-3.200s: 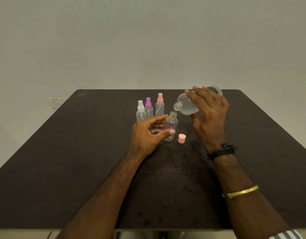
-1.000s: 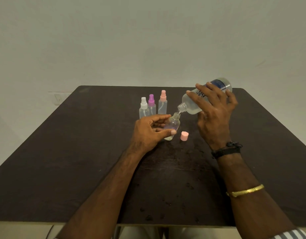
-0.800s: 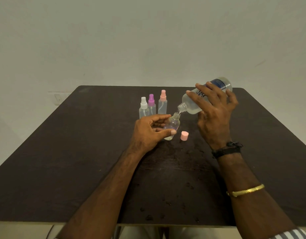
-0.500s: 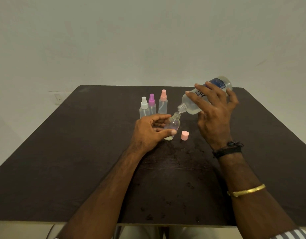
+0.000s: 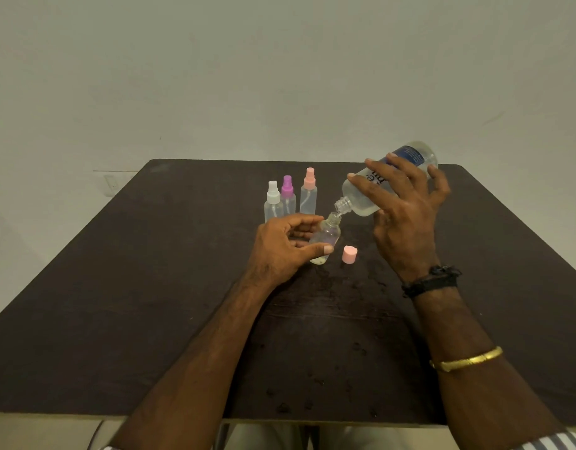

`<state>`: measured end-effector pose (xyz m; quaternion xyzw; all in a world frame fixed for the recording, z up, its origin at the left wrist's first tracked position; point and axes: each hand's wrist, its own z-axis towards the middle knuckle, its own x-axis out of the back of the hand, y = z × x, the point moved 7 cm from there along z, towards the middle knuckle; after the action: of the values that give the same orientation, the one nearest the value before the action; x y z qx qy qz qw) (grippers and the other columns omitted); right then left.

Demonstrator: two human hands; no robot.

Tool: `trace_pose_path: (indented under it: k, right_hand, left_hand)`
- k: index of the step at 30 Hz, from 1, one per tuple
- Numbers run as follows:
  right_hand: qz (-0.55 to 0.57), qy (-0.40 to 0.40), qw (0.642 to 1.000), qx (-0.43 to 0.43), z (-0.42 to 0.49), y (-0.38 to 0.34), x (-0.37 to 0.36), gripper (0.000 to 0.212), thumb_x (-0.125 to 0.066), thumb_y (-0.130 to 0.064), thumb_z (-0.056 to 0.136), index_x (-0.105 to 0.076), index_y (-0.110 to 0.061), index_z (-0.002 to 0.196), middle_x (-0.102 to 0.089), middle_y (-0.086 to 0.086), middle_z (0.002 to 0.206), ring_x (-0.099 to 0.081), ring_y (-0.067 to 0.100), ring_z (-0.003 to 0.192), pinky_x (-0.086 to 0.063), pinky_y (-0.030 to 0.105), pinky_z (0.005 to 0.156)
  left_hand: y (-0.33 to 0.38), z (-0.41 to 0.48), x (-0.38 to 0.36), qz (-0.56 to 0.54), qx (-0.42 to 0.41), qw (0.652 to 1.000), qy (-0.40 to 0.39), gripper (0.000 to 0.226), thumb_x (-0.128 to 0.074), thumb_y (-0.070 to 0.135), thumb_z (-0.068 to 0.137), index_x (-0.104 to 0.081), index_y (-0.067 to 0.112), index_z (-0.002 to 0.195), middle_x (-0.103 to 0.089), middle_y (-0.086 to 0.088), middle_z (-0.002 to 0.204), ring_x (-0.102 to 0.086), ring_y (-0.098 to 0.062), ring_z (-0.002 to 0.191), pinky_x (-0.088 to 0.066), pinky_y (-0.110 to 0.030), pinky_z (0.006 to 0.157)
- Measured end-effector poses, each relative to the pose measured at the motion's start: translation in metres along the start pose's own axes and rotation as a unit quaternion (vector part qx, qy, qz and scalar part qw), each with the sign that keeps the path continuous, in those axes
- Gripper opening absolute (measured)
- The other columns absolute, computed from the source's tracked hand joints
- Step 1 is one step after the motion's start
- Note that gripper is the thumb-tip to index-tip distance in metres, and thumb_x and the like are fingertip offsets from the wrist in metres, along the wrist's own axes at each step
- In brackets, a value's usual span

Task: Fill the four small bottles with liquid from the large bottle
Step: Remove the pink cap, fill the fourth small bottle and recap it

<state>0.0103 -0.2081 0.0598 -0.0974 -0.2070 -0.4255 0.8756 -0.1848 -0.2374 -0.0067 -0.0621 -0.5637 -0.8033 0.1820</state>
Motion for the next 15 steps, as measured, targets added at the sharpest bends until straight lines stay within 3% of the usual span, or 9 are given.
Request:
trace_pose_path:
  k: [5, 15]
  right_hand:
    - [-0.01, -0.001, 1.0, 0.004, 0.0001, -0.0003, -0.0005, 0.058, -0.071, 0.005, 0.081, -0.072, -0.031, 0.126, -0.063, -0.002, 0.14, -0.049, 0.025, 0.139, -0.024, 0.064, 0.112]
    - [-0.012, 0.009, 1.0, 0.011, 0.0011, -0.0017, 0.0011, 0.056, -0.07, 0.005, 0.083, -0.073, -0.032, 0.125, -0.065, -0.002, 0.137, -0.05, 0.024, 0.138, -0.025, 0.065, 0.112]
  left_hand:
    - [-0.0002, 0.0, -0.0007, 0.005, 0.0, 1.0, -0.006, 0.056, -0.092, 0.02, 0.071, -0.071, 0.016, 0.122, -0.072, 0.014, 0.103, -0.071, 0.0, 0.097, -0.059, -0.018, 0.082]
    - [-0.0012, -0.0007, 0.0002, 0.004, 0.0, 1.0, 0.002, 0.056, -0.093, 0.021, 0.069, -0.072, 0.014, 0.121, -0.076, 0.004, 0.109, -0.073, -0.005, 0.097, -0.062, -0.029, 0.085]
